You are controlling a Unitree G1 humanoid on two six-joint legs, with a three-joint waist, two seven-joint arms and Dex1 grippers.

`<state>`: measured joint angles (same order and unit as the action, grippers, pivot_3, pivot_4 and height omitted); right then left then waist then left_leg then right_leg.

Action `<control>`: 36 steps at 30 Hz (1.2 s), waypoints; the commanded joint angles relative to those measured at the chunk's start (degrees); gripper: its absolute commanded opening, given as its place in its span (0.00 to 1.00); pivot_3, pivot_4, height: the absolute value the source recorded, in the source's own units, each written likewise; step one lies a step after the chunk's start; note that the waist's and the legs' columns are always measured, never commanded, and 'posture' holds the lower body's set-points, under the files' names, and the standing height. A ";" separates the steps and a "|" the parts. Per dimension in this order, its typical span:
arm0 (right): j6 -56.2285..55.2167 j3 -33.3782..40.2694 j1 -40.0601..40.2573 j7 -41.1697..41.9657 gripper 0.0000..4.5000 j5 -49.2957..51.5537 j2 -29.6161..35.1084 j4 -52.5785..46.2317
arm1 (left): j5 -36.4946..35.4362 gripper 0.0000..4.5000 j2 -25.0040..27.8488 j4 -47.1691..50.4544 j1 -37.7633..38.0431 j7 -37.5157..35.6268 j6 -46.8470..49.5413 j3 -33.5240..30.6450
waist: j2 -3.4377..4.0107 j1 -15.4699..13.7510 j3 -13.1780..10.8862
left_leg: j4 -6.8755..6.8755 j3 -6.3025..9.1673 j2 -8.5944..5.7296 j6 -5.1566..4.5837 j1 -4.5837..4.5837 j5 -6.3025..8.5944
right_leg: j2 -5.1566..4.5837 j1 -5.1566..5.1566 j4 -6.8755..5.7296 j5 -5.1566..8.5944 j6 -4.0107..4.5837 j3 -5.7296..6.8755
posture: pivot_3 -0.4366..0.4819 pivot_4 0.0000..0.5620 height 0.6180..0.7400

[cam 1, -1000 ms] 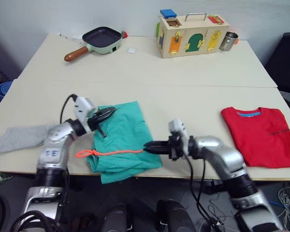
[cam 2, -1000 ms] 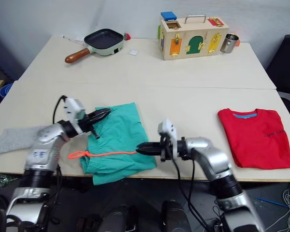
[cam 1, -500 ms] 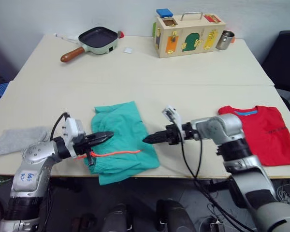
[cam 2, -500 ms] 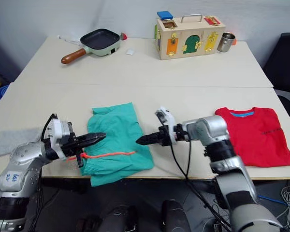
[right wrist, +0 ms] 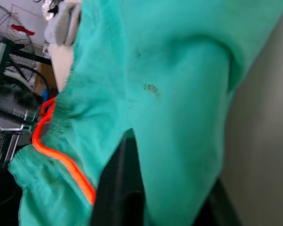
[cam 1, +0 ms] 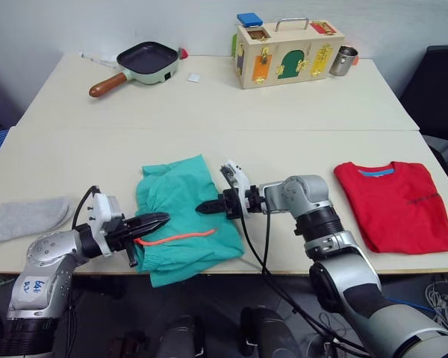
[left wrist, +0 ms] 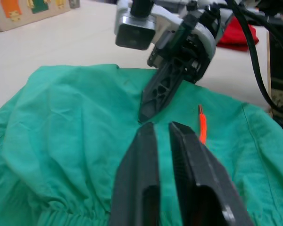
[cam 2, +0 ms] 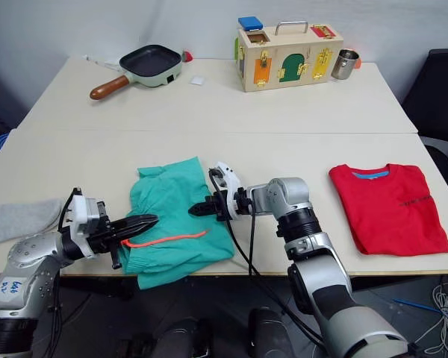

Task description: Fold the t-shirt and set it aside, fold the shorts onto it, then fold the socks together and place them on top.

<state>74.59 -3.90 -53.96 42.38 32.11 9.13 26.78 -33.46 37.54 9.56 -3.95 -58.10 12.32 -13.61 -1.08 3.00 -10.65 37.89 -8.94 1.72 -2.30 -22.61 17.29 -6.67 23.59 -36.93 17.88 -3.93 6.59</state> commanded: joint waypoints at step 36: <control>-39.93 -18.22 -16.11 40.26 0.00 -32.09 61.81 38.87 | -2.81 0.99 -4.26 4.67 -8.06 -1.37 3.91 6.74 | 0.70 -1.38 -0.41 | 0.21 -0.08 0.00 -0.14 -0.54 -0.03 | 0.12 0.16 0.85 -0.12 -0.21 0.22 | 0.48 0.27 1.00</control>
<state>37.64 -22.47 -68.72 83.49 3.04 70.30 62.36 -36.04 32.66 13.21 -11.99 -58.96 16.77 -6.10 -0.38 1.62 -11.06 38.09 -9.02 1.72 -2.43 -23.15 17.25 -6.54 23.75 -36.09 17.77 -4.14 6.82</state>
